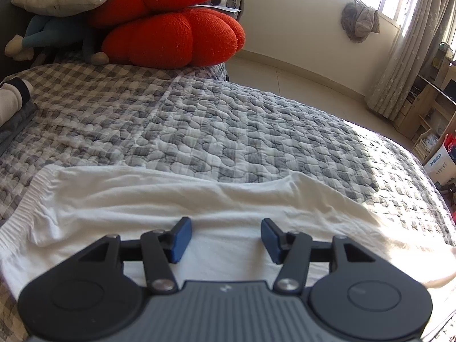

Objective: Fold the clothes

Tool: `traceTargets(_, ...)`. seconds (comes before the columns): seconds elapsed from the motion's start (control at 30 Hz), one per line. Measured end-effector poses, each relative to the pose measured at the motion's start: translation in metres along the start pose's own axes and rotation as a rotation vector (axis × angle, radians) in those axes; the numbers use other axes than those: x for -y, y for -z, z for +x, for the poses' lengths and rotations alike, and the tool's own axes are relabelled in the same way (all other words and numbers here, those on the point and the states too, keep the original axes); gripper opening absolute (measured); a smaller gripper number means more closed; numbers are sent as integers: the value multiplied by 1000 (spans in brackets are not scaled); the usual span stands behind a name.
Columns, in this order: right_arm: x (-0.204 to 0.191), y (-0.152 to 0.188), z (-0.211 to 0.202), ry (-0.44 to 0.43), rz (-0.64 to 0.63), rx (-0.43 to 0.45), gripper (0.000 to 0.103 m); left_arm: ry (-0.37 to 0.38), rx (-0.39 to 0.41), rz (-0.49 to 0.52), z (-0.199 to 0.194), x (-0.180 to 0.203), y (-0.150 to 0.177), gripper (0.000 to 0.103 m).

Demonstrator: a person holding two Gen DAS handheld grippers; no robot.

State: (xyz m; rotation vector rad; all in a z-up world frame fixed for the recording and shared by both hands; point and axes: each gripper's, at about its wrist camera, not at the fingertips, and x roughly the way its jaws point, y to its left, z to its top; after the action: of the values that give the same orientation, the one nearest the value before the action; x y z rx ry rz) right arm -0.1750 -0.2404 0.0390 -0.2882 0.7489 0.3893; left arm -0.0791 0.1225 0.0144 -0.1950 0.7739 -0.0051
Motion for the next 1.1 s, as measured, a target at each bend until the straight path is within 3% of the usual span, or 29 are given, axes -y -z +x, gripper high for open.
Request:
traceTargets(0.03, -5, -3, 2, 6, -29, 2, 51, 0, -1, 2, 0, 0, 0, 56)
traceTargets(0.13, -19, -5, 20, 23, -72, -27, 51, 2, -2, 6, -1, 1, 1, 56)
traceTargets(0.2, -16, -7, 28, 3, -37, -58, 39, 7, -5, 2, -1, -1, 0, 56)
traceTargets(0.27, -12, -8, 35, -16, -2, -90, 2, 12, -7, -3, -1, -2, 0, 56)
traceTargets(0.33, -12, -5, 30, -18, -5, -100, 1, 19, -12, -9, -1, -4, -1, 56)
traceTargets(0.77, -2, 6, 16, -2, 32, -127, 1, 50, -51, -3, -2, -10, -5, 56)
traceTargets(0.9, 15, 7, 7, 50, 112, -68, 1, 49, -54, -5, -2, -10, -6, 56)
traceTargets(0.97, 30, 7, 2, 94, 193, -34, 14, 49, -54, -3, -2, -10, -6, 56)
traceTargets(1.0, 37, 8, 1, 120, 211, -35, 16, 49, -54, 0, -2, -10, -5, 56)
traceTargets(1.03, 44, 10, 2, 144, 246, -47, 23, 49, -54, 0, -2, -10, -5, 56)
traceTargets(1.07, 52, 13, 4, 158, 306, -68, 37, 49, -54, -2, -2, -10, -5, 56)
traceTargets(1.1, 61, 17, 7, 151, 372, -85, 40, 50, -54, -5, -2, -10, -5, 56)
